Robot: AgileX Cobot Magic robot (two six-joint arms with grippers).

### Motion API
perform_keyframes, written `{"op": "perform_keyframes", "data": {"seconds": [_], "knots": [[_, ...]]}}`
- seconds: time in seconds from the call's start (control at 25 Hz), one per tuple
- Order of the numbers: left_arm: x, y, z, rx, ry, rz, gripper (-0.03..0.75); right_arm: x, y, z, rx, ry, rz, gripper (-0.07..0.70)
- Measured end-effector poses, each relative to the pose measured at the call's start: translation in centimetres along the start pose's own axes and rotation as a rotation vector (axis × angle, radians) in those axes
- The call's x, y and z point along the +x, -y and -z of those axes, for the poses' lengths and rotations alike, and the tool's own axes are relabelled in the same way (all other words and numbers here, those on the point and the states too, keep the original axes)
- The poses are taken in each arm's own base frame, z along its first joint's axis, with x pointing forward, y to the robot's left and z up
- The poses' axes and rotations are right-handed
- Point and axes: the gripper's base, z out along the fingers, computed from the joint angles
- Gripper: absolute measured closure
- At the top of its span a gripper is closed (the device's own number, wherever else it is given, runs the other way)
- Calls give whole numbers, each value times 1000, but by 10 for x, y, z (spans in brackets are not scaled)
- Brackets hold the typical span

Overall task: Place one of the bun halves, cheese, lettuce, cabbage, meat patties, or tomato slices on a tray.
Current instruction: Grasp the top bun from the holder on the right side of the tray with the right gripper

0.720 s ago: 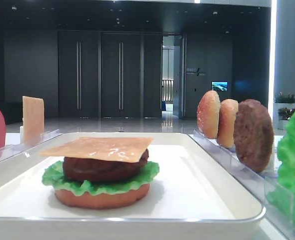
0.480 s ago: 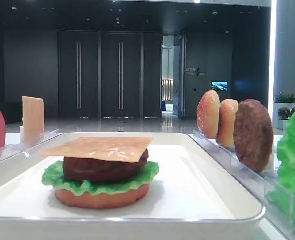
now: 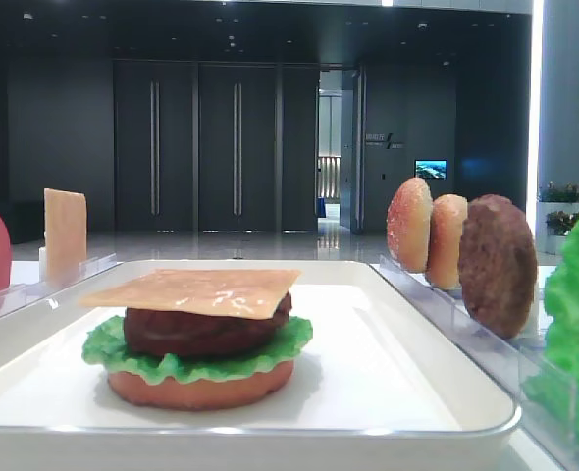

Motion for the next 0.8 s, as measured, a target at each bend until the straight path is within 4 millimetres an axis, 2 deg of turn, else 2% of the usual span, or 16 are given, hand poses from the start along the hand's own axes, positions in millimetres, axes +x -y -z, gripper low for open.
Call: {"op": "perform_keyframes", "data": {"seconds": [0.16, 0.32, 0.56, 0.8], "knots": [[0, 0, 0, 0, 0, 0, 711, -3, 0, -2, 0, -5, 0, 270], [0, 0, 0, 0, 0, 0, 716, -23, -1, -16, 3, -64, 0, 270], [0, 0, 0, 0, 0, 0, 716, -70, -8, -46, -44, -144, -36, 270], [0, 0, 0, 0, 0, 0, 716, -121, -11, -86, -48, -250, -8, 270]]}}
